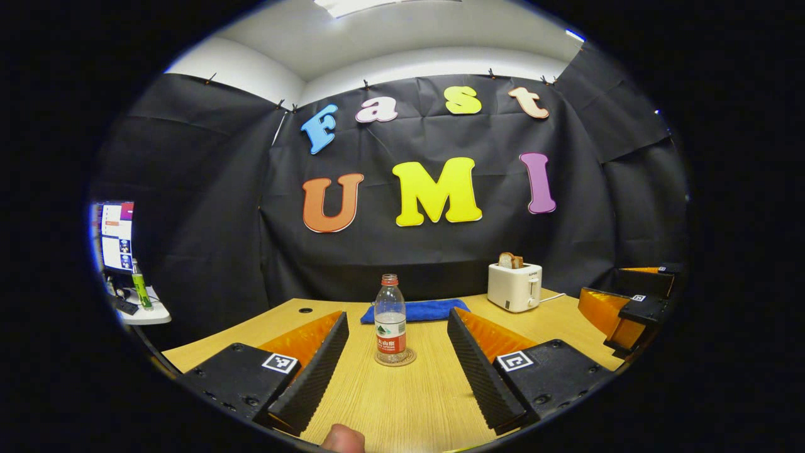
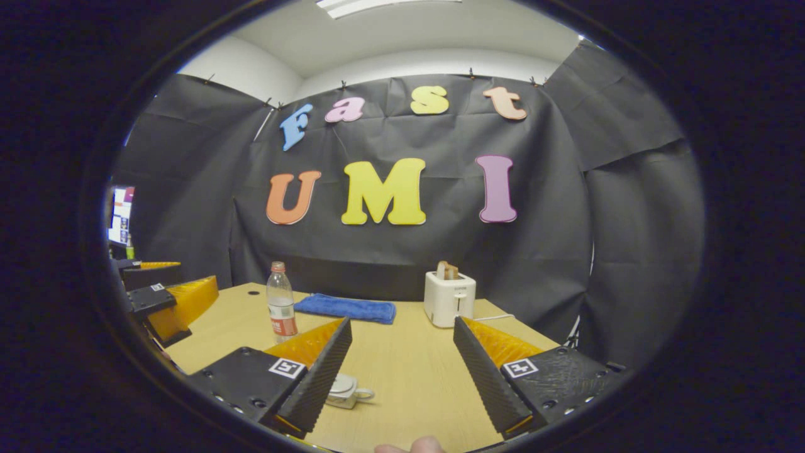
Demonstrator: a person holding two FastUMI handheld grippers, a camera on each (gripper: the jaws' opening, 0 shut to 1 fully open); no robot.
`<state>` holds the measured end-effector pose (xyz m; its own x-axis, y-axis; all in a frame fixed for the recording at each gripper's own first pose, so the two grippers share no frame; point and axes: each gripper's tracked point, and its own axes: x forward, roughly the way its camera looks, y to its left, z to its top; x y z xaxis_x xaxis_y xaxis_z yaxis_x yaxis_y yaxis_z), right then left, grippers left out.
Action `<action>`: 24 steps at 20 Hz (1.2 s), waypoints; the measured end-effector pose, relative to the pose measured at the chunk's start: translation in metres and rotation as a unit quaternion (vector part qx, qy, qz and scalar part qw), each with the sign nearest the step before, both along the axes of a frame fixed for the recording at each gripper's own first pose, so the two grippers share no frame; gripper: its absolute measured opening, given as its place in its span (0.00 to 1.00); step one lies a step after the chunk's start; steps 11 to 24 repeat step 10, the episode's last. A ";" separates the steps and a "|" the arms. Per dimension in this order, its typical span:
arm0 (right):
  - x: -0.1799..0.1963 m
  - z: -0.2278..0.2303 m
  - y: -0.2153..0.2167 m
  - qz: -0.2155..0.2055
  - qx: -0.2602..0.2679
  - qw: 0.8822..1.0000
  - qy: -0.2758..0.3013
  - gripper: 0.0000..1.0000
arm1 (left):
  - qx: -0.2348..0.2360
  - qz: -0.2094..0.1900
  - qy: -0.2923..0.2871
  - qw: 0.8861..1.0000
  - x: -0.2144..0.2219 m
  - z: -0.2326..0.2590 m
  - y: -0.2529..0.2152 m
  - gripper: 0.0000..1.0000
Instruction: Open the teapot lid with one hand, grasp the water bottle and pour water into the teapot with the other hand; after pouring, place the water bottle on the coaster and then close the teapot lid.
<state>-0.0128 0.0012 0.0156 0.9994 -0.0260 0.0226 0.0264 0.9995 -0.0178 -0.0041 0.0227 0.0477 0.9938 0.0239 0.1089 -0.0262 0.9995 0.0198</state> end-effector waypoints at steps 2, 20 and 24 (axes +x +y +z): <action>-0.002 0.001 0.000 -0.001 -0.007 1.000 -0.002 0.98 | -0.003 -0.002 -0.007 1.000 -0.001 0.005 0.000 0.99; -0.002 0.007 0.007 -0.006 -0.008 1.000 -0.006 0.96 | 0.004 0.000 -0.008 1.000 0.003 0.004 0.006 0.99; -0.002 0.007 0.007 -0.006 -0.008 1.000 -0.006 0.96 | 0.004 0.000 -0.008 1.000 0.003 0.004 0.006 0.99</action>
